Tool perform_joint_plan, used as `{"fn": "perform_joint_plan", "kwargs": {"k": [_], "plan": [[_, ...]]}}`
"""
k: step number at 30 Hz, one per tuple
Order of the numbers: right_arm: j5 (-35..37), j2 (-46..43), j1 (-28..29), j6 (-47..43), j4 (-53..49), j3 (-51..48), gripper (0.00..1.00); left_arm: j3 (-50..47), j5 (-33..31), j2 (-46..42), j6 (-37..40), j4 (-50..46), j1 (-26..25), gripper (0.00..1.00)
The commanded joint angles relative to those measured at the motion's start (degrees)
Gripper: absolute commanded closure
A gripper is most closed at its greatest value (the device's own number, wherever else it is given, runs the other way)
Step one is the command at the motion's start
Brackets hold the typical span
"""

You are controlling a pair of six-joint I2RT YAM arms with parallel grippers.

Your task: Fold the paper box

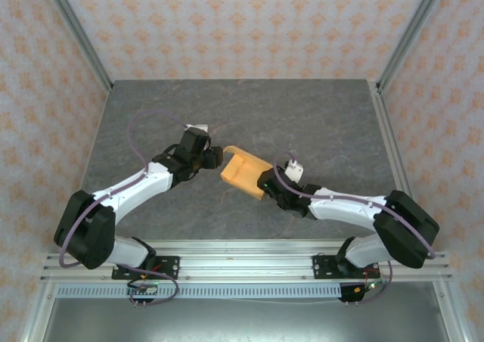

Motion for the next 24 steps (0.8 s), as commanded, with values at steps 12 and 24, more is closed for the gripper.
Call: {"fn": "perform_joint_plan", "kwargs": {"k": [12,24], "plan": [[-4.4,10.8,-4.3,-8.1,-2.5,8.0,0.49,-0.6,0.5,-2.1,0.3,1.9,-1.2,0.23],[-9.7,17.2,-7.0,-21.3,-10.6,16.6,0.60,2.8,-4.7,2.6,4.4,2.2,-1.2,0.15]]}}
